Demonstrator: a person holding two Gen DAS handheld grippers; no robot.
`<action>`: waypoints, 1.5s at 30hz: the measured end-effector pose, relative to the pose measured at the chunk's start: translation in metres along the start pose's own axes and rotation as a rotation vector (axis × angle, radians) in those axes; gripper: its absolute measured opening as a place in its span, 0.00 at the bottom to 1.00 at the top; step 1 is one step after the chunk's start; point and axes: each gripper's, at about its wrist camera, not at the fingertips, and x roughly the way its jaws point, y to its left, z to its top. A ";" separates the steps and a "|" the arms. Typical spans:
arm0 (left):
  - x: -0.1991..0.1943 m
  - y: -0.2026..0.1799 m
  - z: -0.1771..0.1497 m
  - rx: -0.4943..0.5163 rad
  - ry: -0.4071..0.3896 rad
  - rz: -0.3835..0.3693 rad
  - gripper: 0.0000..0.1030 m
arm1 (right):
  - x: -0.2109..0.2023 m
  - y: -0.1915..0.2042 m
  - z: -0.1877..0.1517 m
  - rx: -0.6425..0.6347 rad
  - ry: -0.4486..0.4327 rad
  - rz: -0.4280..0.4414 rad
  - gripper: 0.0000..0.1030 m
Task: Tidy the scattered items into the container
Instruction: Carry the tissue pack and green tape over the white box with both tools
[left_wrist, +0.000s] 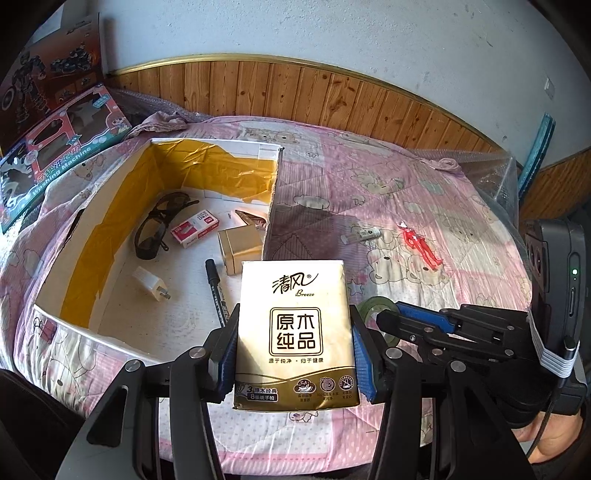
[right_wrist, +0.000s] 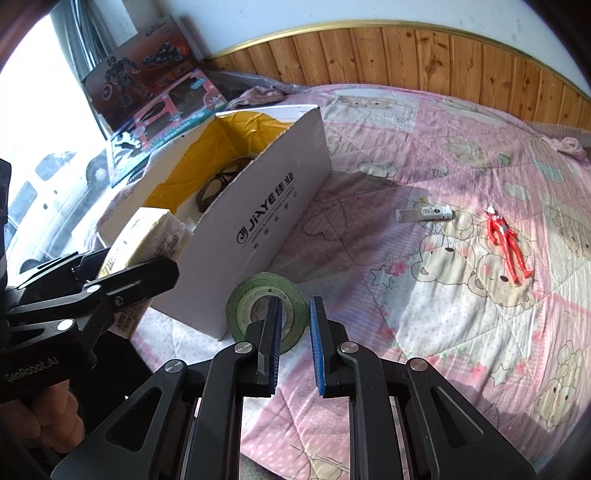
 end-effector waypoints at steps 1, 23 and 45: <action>-0.001 0.001 0.000 -0.002 -0.002 0.000 0.51 | -0.003 0.003 0.001 -0.001 -0.007 0.003 0.15; -0.018 0.053 0.008 -0.070 -0.032 0.024 0.51 | -0.023 0.056 0.023 -0.011 -0.063 0.082 0.15; -0.014 0.100 0.027 -0.135 -0.041 0.046 0.51 | -0.012 0.094 0.067 -0.095 -0.058 0.096 0.15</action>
